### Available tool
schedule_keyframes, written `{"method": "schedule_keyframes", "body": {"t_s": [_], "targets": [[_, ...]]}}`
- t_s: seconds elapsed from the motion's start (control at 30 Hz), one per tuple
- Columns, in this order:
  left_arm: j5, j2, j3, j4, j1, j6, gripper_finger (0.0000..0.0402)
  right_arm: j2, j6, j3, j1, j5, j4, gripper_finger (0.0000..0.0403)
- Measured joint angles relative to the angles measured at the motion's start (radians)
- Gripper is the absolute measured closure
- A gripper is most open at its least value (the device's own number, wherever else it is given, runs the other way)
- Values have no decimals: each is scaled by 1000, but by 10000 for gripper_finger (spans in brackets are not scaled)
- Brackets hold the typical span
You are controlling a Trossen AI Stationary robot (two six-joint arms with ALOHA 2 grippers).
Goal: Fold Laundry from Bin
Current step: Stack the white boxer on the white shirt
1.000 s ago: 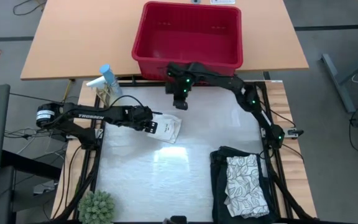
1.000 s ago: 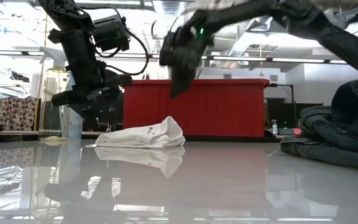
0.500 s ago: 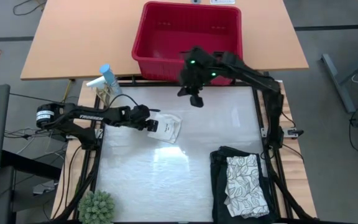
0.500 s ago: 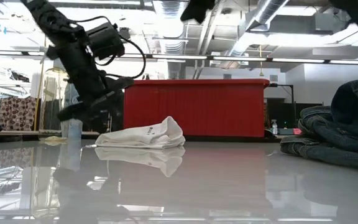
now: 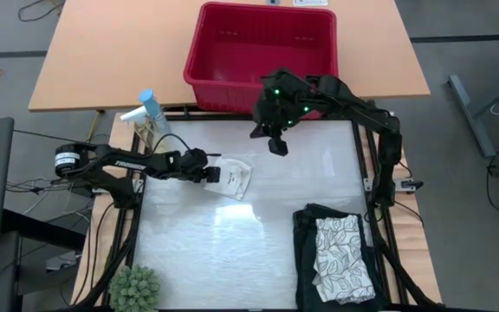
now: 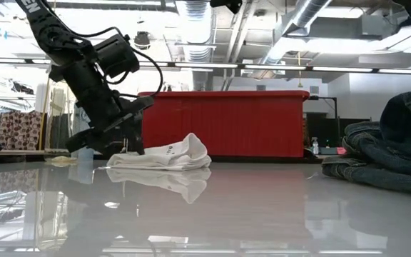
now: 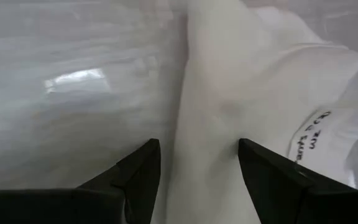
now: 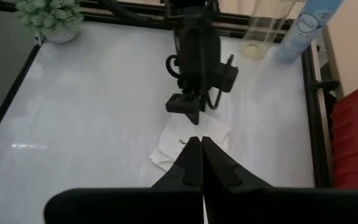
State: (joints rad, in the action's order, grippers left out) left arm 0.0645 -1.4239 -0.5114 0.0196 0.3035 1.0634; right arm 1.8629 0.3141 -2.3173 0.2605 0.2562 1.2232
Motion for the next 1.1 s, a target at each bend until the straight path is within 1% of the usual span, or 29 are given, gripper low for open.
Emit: {"method": "schedule_keyframes", "body": {"t_s": [0.2, 0.3, 0.37, 0.5, 0.6, 0.73, 0.77, 0.87, 0.97, 1.1], "targets": [[-7, -1, 0, 2, 0, -22, 196, -6, -31, 0, -31, -1, 3, 386], [-7, -23, -2, 17, 0, -16, 204, -18, -49, 0, -56, -1, 4, 385], [-16, -59, -1, 56, -2, -15, 217, -28, -55, 0, -74, -7, 6, 385], [-23, -138, -2, 157, -8, 3, 248, -53, -59, 0, -116, -61, 9, 385], [-25, -161, -2, 197, -8, -2, 288, -90, -83, 0, -146, -76, 22, 385], [-26, -164, -2, 202, -8, -33, 371, -182, -142, 1, -194, -78, 53, 384], [-26, -164, -2, 207, -8, -37, 385, -210, -162, 0, -208, -80, 55, 384], [-36, -166, -2, 249, -8, -25, 394, -291, -210, 0, -261, -120, 58, 384], [-101, -155, -3, 331, -10, 24, 398, -368, -218, 0, -326, -191, 58, 384], [-127, -126, -67, 379, -22, 54, 399, -461, -232, -1, -398, -280, 57, 384]]}}
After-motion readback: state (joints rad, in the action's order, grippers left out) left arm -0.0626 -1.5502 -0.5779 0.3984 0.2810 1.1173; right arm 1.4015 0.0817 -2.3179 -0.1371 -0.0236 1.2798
